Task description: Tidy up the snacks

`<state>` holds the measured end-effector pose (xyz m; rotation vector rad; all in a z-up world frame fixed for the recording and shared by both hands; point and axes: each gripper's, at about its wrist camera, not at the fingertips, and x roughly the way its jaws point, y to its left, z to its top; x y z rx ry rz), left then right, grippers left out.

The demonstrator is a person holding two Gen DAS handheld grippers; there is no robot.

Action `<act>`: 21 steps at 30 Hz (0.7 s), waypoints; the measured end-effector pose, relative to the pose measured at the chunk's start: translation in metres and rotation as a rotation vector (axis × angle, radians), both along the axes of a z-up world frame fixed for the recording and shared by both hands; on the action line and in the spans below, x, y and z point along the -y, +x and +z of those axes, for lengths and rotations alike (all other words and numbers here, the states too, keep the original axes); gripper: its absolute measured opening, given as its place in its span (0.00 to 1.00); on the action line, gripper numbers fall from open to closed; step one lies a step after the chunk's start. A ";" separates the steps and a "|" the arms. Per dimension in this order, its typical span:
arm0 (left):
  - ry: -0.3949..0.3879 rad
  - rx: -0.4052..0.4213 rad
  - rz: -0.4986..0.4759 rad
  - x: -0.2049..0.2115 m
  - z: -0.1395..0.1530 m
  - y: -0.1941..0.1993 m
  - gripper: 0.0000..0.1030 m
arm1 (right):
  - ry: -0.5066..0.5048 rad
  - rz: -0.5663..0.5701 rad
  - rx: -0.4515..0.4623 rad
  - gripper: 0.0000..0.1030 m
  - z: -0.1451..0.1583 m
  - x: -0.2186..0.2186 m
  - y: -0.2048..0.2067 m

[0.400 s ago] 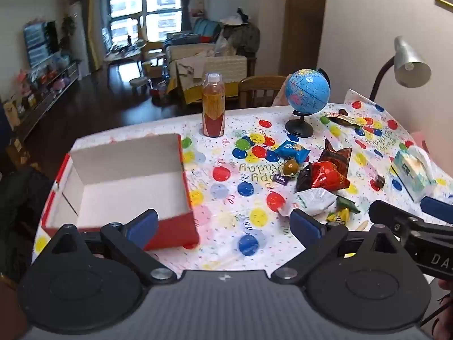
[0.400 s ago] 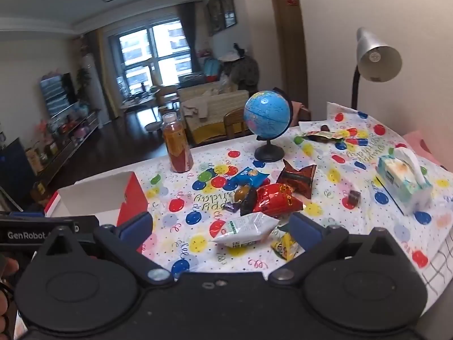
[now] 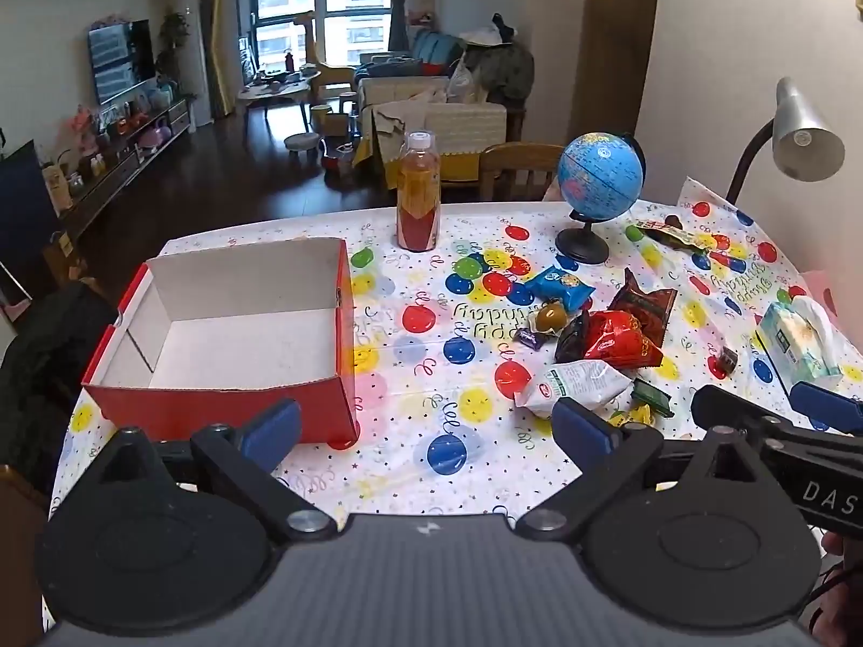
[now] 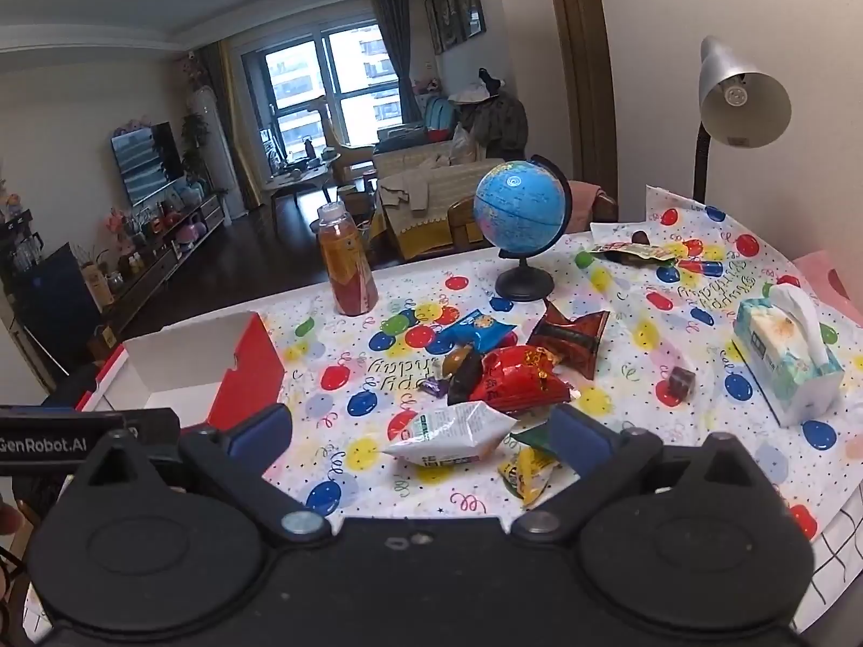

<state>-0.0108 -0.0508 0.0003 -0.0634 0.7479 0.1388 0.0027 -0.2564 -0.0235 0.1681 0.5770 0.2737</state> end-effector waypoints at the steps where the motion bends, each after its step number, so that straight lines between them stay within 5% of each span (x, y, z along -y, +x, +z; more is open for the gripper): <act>1: 0.001 0.002 0.004 0.001 0.001 -0.001 0.97 | 0.002 0.001 0.002 0.99 0.000 0.000 -0.001; 21: -0.036 -0.005 -0.031 -0.009 0.002 -0.011 0.97 | -0.022 -0.021 -0.012 0.99 0.004 -0.008 -0.008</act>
